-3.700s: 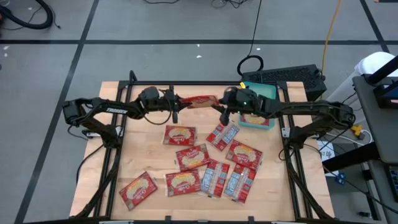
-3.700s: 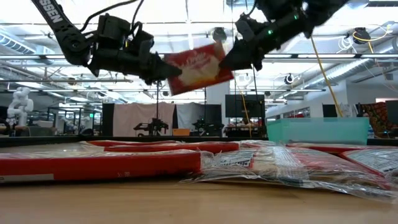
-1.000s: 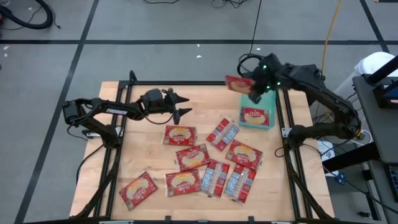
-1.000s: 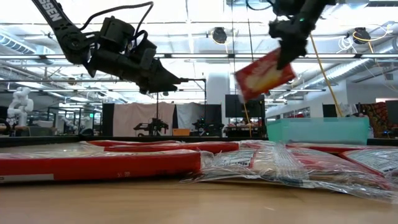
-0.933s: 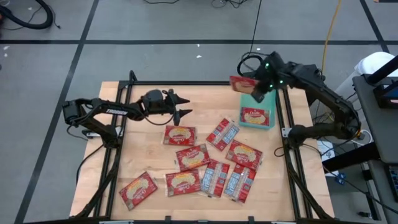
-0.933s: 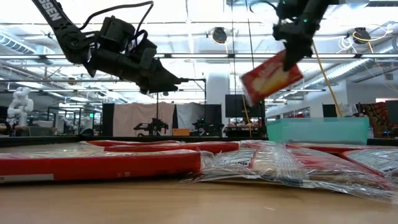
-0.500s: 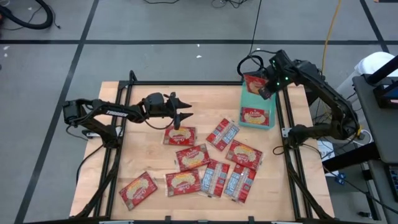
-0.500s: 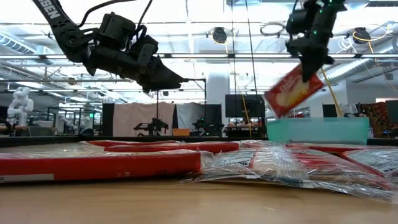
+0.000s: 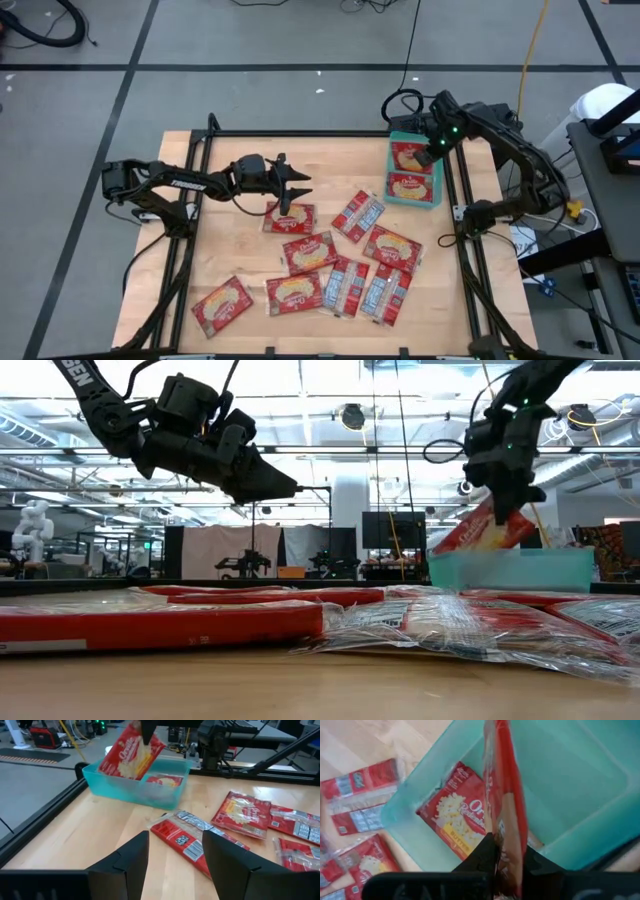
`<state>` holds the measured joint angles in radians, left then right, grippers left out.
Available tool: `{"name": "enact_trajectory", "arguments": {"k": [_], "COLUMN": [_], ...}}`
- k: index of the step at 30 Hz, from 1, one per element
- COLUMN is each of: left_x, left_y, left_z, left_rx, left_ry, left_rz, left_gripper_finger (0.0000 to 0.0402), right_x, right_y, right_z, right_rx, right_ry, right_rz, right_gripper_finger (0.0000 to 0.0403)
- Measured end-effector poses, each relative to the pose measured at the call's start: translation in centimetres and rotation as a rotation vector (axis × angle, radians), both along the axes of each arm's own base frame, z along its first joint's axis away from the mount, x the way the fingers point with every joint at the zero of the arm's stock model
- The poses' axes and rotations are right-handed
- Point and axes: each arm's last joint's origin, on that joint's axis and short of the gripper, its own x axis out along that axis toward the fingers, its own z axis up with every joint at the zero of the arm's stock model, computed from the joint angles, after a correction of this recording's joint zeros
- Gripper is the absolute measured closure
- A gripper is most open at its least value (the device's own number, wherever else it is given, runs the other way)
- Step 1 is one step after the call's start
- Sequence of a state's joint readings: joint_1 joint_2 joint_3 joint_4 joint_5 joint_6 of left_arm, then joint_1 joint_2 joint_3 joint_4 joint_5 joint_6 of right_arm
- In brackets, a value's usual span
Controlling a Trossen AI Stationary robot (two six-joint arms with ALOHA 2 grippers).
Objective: Sort popcorn bags into baskets
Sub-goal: Put the red popcorn bag into the green bin
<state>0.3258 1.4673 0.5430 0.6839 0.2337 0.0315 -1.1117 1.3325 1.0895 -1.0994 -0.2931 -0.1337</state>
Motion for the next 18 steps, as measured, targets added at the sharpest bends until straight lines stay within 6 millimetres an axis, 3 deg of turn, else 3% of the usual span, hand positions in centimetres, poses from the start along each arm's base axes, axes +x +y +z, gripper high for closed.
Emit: {"name": "enact_trajectory", "arguments": {"k": [8,18], "left_x": [0.0,0.0], "left_y": [0.0,0.0], "left_z": [0.0,0.0], "left_rx": [0.016,0.035], "left_ry": [0.001,0.003], "left_rz": [-0.005,-0.009], "left_gripper_finger": [0.0215,0.0215], "right_x": [0.6,0.8], "right_y": [-1.3,-2.9], "right_z": [-1.6,-2.3], "right_rx": [0.016,-0.142], "right_ry": [0.019,0.160], "right_rz": [0.040,0.061], "right_gripper_finger": [0.0377,0.0276]}}
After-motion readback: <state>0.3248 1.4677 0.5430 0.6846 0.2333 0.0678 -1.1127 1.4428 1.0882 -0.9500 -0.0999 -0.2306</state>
